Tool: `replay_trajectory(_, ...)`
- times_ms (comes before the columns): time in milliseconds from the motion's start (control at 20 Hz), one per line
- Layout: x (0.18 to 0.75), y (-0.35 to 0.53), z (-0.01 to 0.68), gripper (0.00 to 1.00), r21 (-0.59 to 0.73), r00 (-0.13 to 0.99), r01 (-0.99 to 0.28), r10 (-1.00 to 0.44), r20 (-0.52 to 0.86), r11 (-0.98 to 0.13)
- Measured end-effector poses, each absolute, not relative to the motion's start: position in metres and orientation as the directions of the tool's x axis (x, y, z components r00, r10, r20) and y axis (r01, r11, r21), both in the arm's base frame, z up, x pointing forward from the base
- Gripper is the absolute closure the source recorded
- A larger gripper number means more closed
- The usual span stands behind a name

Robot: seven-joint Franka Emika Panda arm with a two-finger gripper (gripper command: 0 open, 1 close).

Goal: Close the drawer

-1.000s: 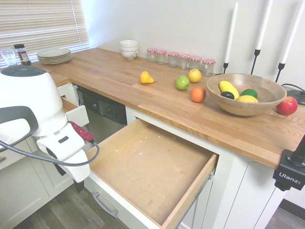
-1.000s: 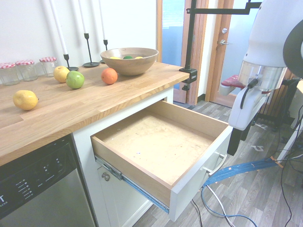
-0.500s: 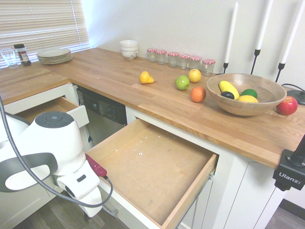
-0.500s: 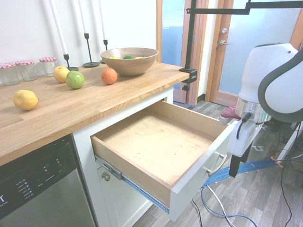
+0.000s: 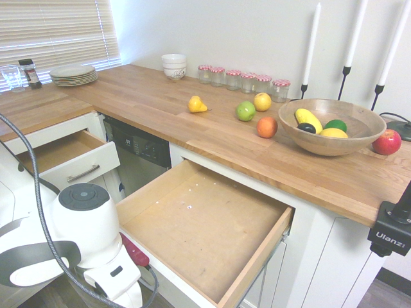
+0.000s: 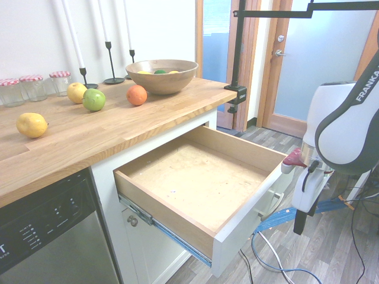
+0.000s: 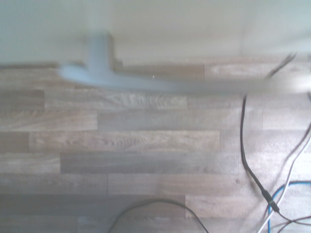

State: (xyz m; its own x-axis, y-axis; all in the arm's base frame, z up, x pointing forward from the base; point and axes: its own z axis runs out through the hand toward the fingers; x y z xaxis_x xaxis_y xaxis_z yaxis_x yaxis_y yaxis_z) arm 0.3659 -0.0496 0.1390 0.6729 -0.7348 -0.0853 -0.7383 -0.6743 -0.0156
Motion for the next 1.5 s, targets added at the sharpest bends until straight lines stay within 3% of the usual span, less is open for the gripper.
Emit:
replay_trajectory(800,0.37,-0.047,0.131,0.0,-0.061,0.711,-0.702,-0.702,-0.022,-0.709)
replay_trajectory(850,0.371,-0.047,0.13,1.0,-0.061,0.717,-0.696,-0.697,-0.019,-0.715)
replay_trajectory(1500,0.392,-0.054,0.119,1.0,-0.067,0.725,-0.687,-0.689,-0.002,-0.724)
